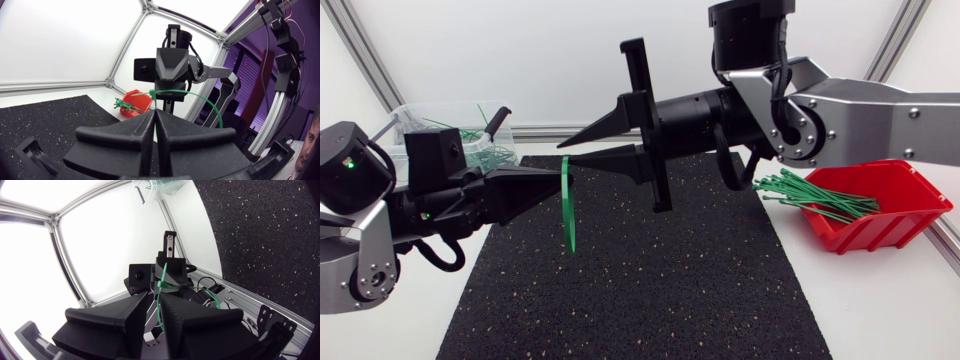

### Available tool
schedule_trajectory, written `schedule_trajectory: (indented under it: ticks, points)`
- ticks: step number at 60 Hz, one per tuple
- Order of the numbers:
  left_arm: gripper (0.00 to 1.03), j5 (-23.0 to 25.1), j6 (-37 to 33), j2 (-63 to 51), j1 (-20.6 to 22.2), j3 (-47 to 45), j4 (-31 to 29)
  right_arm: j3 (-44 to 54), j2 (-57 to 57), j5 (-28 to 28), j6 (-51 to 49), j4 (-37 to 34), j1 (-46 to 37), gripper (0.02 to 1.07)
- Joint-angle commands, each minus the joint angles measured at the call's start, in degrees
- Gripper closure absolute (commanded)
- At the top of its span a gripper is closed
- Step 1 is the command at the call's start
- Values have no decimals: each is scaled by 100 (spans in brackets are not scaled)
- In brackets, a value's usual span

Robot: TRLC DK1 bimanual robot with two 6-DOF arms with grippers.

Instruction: Take a green cable tie from the red box, thread the tail through the head to close it, then place it in the transparent bin on the left.

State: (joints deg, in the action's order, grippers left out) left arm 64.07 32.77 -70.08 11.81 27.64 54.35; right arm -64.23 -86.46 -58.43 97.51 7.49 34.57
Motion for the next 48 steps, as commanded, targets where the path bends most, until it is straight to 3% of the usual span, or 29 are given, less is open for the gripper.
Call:
schedule_trajectory:
  ticks: [1, 22, 25, 48]
  points:
    - [100, 17, -166, -269, 32, 128, 58, 33, 199, 43, 83, 25, 33, 60]
    - [100, 9, -430, -779, -452, 585, 50, 95, 138, 25, -31, -2, -38, 51]
    - [100, 53, -518, -911, -540, 699, 50, 86, 67, 25, -75, 7, -82, 46]
    - [100, 316, -614, -998, -575, 787, 50, -20, -284, 16, -321, -10, -196, 46]
